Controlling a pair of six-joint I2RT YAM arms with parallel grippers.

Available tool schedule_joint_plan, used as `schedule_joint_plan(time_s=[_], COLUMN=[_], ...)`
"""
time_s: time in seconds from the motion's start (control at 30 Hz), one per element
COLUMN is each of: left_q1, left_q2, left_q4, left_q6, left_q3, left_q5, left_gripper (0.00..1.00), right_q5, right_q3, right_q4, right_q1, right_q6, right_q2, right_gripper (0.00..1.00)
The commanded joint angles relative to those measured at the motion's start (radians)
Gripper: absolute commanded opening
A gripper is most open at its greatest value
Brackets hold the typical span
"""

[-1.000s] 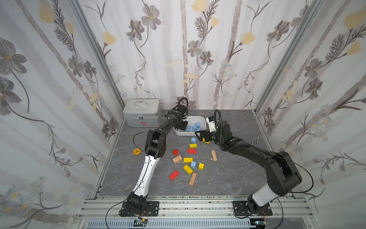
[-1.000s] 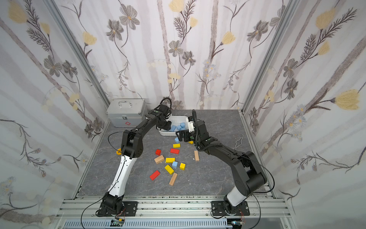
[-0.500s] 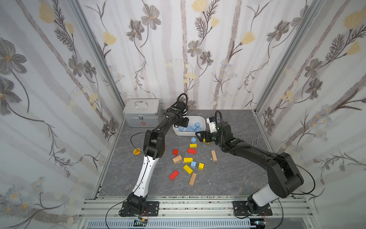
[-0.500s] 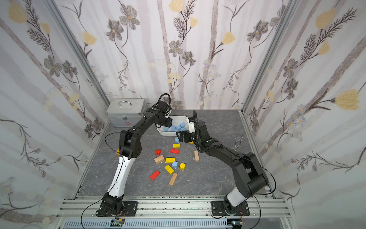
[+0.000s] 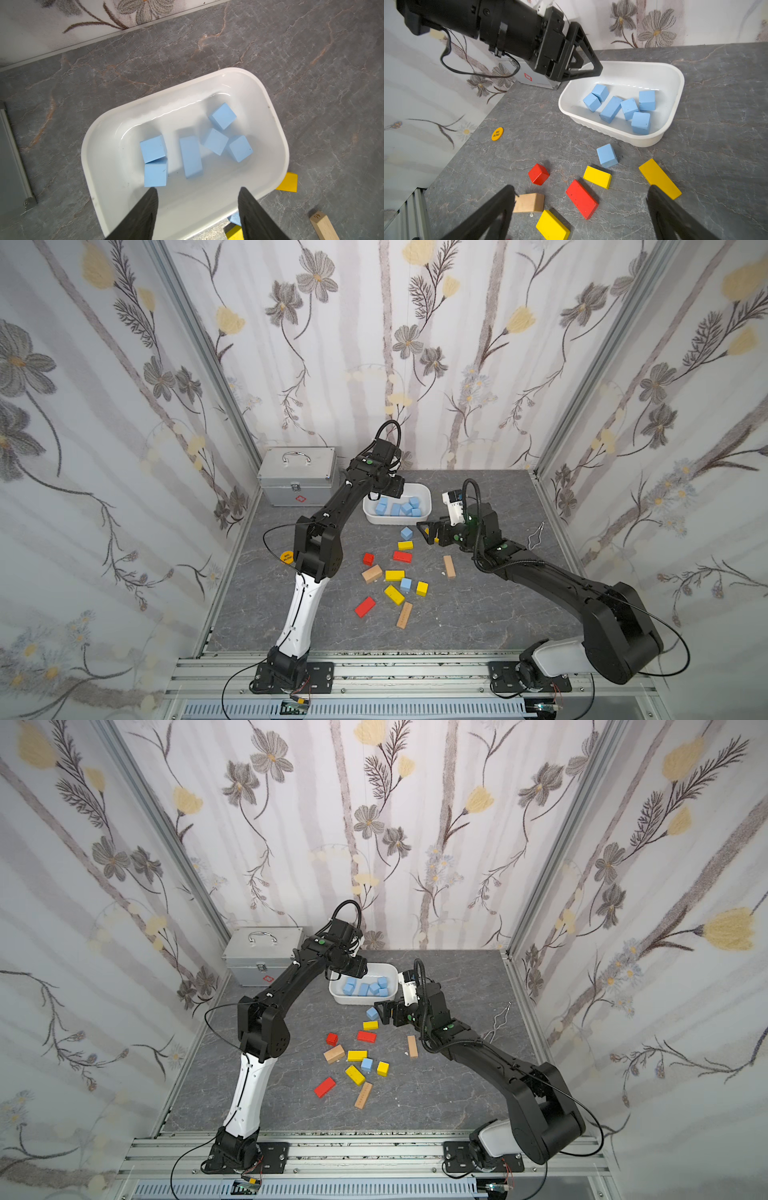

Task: Pick out the blue building blocks
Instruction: Place the building block in the storage box, then pick up the building block from the center of the board.

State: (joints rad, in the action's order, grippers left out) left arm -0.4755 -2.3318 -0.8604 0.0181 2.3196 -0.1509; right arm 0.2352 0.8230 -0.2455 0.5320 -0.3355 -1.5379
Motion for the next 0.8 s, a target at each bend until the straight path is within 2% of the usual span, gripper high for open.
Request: schedule_joint_plan(time_s=[0.0, 0.33, 0.77], left_q1=[-0.014, -0.044, -0.133], left_q2=[0.051, 0.273, 0.549], left_q4=[-0.005, 0.096, 0.163], left_q6=[-0.023, 0.022, 0.11], left_q3=[-0.039, -0.338, -0.741], left_q5=[0.021, -0.004, 0.013], left_gripper=[0.64, 0.64, 0.63], right_q5=[0.006, -0.06, -0.177], right_q3=[-0.029, -0.16, -0.309], right_q4=[-0.027, 0.034, 0.175], right_q1=[0.009, 0.061, 0.163], right_q6=[0.006, 0.013, -0.044], right_q2=[0.047, 0.222, 0.467], right_gripper=[1.0, 1.0, 1.0])
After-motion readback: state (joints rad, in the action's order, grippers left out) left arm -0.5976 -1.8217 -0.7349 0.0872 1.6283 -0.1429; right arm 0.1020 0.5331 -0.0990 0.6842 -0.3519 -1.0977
